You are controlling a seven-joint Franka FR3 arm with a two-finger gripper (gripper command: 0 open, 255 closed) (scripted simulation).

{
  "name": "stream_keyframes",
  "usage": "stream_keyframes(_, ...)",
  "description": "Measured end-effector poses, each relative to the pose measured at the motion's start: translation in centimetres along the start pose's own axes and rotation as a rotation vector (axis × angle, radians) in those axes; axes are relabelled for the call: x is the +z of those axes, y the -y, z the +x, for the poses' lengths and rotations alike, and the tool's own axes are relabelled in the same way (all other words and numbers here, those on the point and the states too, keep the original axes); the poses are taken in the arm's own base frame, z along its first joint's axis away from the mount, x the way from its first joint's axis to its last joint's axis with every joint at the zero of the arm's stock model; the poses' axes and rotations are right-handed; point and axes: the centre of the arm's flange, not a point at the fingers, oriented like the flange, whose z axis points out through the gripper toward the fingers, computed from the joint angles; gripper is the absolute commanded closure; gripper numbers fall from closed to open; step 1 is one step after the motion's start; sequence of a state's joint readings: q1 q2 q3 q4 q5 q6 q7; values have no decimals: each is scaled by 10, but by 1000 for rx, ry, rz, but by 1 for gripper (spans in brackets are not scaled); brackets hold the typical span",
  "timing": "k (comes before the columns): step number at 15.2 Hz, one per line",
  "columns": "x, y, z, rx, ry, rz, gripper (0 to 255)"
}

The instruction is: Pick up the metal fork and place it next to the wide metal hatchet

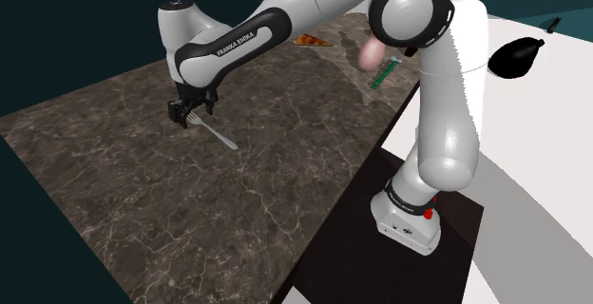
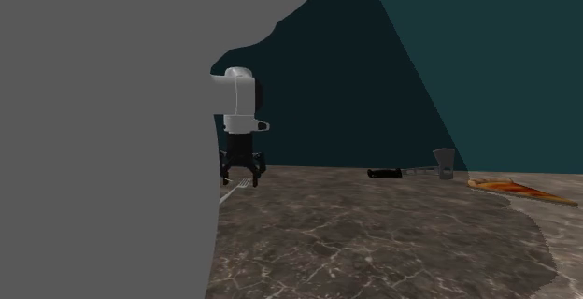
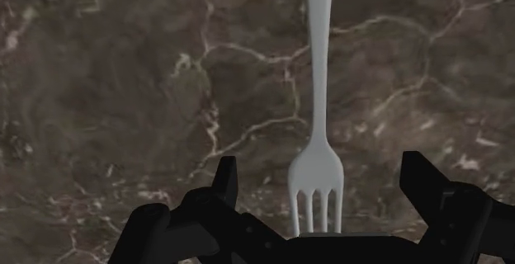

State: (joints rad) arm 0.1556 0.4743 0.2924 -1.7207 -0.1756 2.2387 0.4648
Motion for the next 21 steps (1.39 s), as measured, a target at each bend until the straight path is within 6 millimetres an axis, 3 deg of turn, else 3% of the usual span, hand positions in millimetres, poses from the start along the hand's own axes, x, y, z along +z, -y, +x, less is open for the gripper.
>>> stream_keyframes(4,0,0,0,0,0,0,0)
stream_keyframes(5,0,0,0,0,0,0,255)
stream_keyframes(8,-5,-7,3,10,-5,-8,255)
stream_keyframes(17,-7,-1,2,2,-4,0,255)
stream_keyframes(21,-25,0,2,0,-1,0,255)
